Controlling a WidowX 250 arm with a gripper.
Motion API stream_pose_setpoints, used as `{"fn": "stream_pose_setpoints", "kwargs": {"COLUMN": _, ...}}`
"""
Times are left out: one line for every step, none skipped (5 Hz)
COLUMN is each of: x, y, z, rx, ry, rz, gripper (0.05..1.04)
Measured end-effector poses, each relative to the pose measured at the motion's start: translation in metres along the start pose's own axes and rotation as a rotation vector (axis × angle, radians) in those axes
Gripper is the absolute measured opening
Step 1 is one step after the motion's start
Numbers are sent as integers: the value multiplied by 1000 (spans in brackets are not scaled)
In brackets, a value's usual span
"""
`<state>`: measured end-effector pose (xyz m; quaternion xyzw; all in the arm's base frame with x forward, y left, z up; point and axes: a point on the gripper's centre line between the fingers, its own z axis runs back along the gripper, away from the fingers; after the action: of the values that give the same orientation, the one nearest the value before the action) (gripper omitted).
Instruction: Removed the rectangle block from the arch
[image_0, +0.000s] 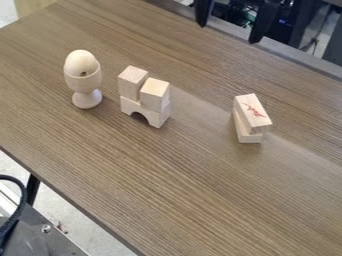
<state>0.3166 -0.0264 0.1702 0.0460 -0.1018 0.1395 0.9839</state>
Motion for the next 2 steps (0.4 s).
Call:
{"fn": "stream_pose_setpoints", "kwargs": {"x": -4, "y": 0, "z": -10, "rx": 14, "ry": 32, "rz": -5, "gripper": 999}}
{"fn": "stream_pose_setpoints", "kwargs": {"x": -5, "y": 0, "z": -11, "rx": 16, "ry": 36, "rz": -6, "gripper": 999}}
